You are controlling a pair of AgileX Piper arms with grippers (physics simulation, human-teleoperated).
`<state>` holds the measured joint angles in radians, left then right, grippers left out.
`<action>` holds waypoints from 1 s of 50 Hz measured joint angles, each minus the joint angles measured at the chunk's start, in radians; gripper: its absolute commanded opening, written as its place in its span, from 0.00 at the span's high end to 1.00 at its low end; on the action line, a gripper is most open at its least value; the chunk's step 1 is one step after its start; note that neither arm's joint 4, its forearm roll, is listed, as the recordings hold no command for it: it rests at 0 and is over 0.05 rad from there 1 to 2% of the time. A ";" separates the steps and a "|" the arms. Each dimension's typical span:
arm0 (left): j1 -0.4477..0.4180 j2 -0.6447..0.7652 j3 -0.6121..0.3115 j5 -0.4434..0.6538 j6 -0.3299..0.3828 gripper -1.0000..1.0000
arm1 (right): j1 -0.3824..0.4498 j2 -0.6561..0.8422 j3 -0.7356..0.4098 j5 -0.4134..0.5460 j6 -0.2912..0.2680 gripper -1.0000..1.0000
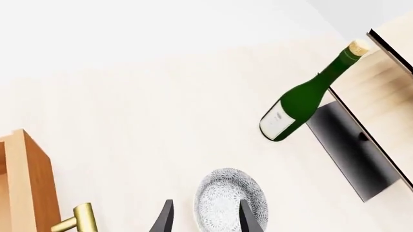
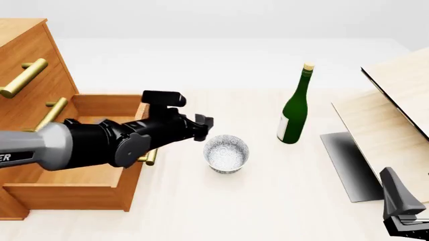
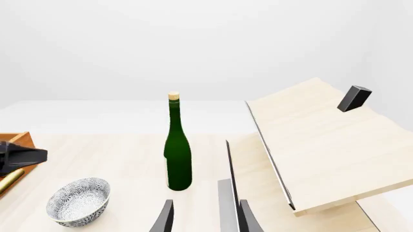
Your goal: Put the bowl in the bottom drawer of the cabinet and close it.
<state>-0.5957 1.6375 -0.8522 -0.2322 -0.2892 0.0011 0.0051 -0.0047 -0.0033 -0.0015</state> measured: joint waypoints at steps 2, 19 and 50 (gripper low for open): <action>-0.001 0.009 -0.004 -0.002 -0.003 0.00 | 0.000 0.000 0.000 0.000 0.000 0.00; 0.002 0.093 -0.036 -0.024 -0.034 0.00 | 0.000 0.000 0.000 0.000 0.000 0.00; -0.021 0.228 -0.049 -0.097 -0.149 0.00 | 0.000 0.000 0.000 0.000 0.000 0.00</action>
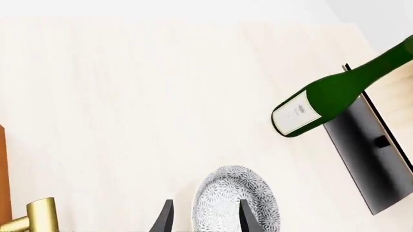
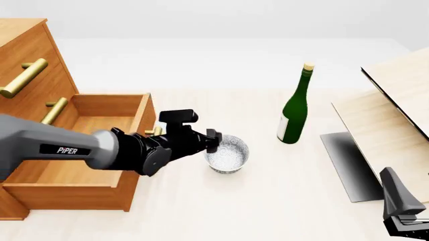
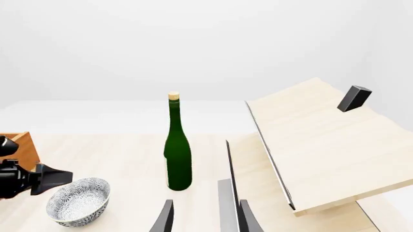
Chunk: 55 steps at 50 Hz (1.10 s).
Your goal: Put the bowl in the bottom drawer of the cabinet and close it.
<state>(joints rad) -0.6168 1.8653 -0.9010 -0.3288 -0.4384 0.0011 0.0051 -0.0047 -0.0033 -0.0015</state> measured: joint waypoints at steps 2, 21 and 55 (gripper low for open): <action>-0.001 0.007 0.001 -0.006 -0.008 0.00 | 0.000 0.000 0.000 0.000 0.000 0.00; -0.009 0.065 0.007 -0.040 -0.048 0.00 | 0.000 0.000 0.000 0.000 0.000 0.00; -0.017 0.135 0.013 -0.088 -0.113 1.00 | 0.000 0.000 0.000 0.000 0.000 0.00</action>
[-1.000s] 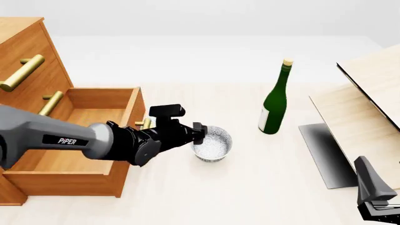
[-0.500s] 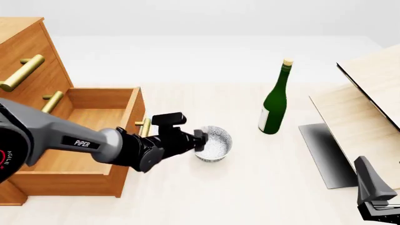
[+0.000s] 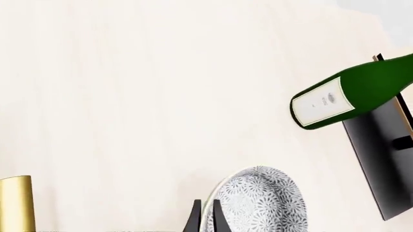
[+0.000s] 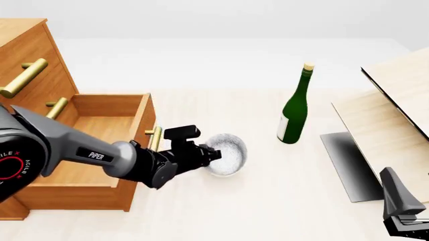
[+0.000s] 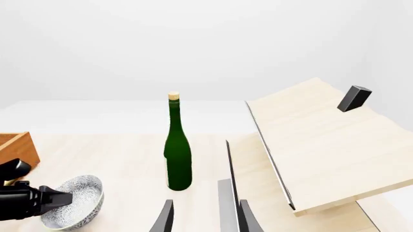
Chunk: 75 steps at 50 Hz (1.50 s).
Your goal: Put the bowl in the bottom drawer of the cabinet and close it.
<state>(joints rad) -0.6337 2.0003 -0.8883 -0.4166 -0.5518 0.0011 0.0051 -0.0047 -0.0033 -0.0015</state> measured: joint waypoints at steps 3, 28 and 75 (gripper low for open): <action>-0.003 -0.006 0.006 -0.003 0.002 1.00 | 0.000 0.000 0.000 0.000 0.000 0.00; -0.011 -0.117 0.069 0.002 0.050 1.00 | 0.000 0.000 0.000 0.000 0.000 0.00; 0.018 -0.336 0.128 0.100 0.180 1.00 | 0.000 0.000 0.000 0.000 0.000 0.00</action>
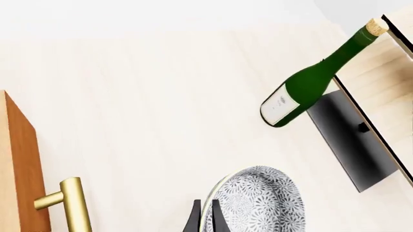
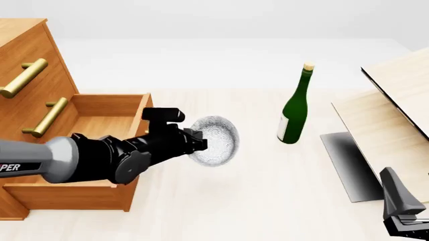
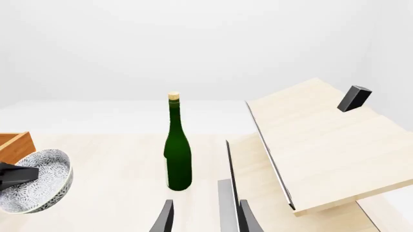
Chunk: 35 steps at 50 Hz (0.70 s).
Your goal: Put the bowl in the bottom drawer of the cabinet and close it.
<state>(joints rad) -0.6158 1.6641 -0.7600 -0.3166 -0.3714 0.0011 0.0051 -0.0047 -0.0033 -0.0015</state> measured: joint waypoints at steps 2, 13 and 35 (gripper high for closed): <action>0.004 -0.014 0.003 0.005 0.009 1.00 | 0.000 0.000 0.000 0.000 0.000 0.00; 0.026 -0.080 0.024 0.028 0.054 1.00 | 0.000 0.000 0.000 0.000 0.000 0.00; 0.065 -0.198 0.080 0.047 0.132 1.00 | 0.000 0.000 0.000 0.000 0.000 0.00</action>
<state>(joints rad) -0.5506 1.4666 -0.6802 -0.2699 -0.2395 0.0011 0.0051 -0.0047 -0.0033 -0.0015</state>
